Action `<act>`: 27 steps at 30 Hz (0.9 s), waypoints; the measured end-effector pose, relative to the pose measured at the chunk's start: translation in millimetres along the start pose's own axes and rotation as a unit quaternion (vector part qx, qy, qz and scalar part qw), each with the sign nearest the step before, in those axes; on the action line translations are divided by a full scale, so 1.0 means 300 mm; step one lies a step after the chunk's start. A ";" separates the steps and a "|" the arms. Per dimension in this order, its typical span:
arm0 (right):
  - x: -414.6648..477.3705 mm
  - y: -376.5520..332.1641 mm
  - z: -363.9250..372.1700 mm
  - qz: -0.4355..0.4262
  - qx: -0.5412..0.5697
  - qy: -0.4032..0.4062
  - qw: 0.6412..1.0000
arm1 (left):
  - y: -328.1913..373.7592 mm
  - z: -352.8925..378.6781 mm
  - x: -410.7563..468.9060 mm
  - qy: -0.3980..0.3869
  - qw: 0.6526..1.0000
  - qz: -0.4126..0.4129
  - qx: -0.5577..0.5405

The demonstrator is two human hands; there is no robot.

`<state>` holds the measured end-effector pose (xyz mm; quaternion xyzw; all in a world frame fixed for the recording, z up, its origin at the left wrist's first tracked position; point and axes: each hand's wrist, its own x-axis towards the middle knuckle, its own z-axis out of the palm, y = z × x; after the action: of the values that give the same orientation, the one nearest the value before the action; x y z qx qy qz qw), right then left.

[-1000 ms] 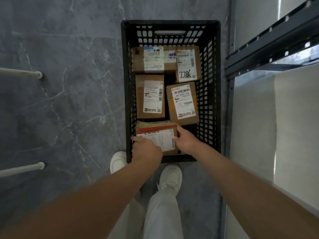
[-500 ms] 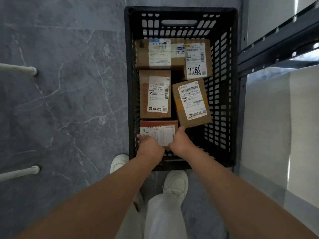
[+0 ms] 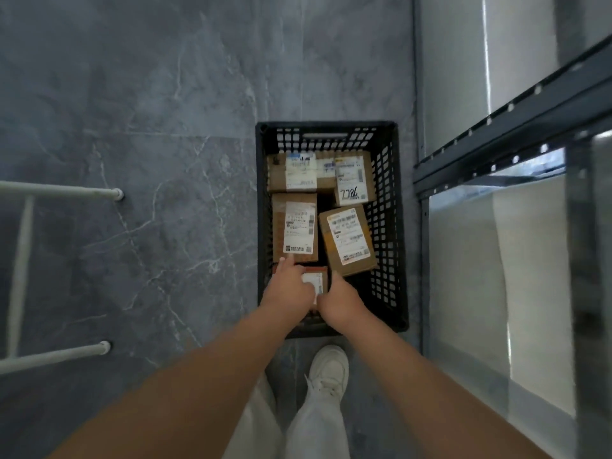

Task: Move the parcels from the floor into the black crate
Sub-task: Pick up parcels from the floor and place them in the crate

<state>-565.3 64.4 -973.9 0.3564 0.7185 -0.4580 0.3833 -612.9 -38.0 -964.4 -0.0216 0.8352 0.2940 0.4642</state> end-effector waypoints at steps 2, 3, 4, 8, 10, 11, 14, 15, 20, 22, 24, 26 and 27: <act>-0.096 -0.117 -0.100 -0.037 0.004 0.013 0.999 | 0.103 -0.089 -0.046 0.032 0.999 0.023 -0.014; -0.141 -0.182 -0.160 -0.056 -0.002 0.024 0.998 | 0.167 -0.136 -0.069 0.048 0.998 0.036 -0.013; -0.186 -0.250 -0.226 -0.071 -0.014 0.039 0.997 | 0.238 -0.184 -0.100 0.059 0.997 0.051 -0.001; -0.431 -0.535 -0.515 -0.118 -0.054 0.129 0.983 | 0.541 -0.405 -0.293 0.101 0.984 0.128 0.073; -0.620 -0.670 -0.651 -0.140 -0.061 0.191 0.970 | 0.715 -0.543 -0.446 0.127 0.972 0.169 0.103; -0.723 -0.731 -0.707 -0.157 -0.068 0.216 0.961 | 0.801 -0.619 -0.530 0.151 0.962 0.190 0.124; -1.056 -0.891 -0.840 -0.211 -0.101 0.267 0.935 | 1.044 -0.860 -0.810 0.255 0.918 0.256 0.163; -1.168 -0.943 -0.885 -0.236 -0.118 0.285 0.921 | 1.117 -0.938 -0.905 0.290 0.902 0.274 0.163; -1.704 -1.173 -1.105 -0.352 -0.120 0.399 0.838 | 1.410 -1.203 -1.386 0.449 0.800 0.372 0.139; -1.897 -1.251 -1.175 -0.395 -0.103 0.452 0.793 | 1.502 -1.255 -1.546 0.514 0.733 0.417 0.157; -2.063 -1.310 -1.229 -0.435 -0.090 0.513 0.734 | 1.571 -1.284 -1.671 0.564 0.671 0.433 0.209; -2.198 -1.350 -1.269 -0.458 -0.102 0.565 0.678 | 1.627 -1.301 -1.764 0.580 0.646 0.447 0.216; -2.251 -1.369 -1.286 -0.465 -0.109 0.582 0.659 | 1.654 -1.307 -1.804 0.580 0.642 0.457 0.203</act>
<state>-701.0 181.1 -112.8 0.1250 0.9119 -0.1939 -0.3394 -758.1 43.4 -148.8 0.2920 0.8756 0.2188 -0.3166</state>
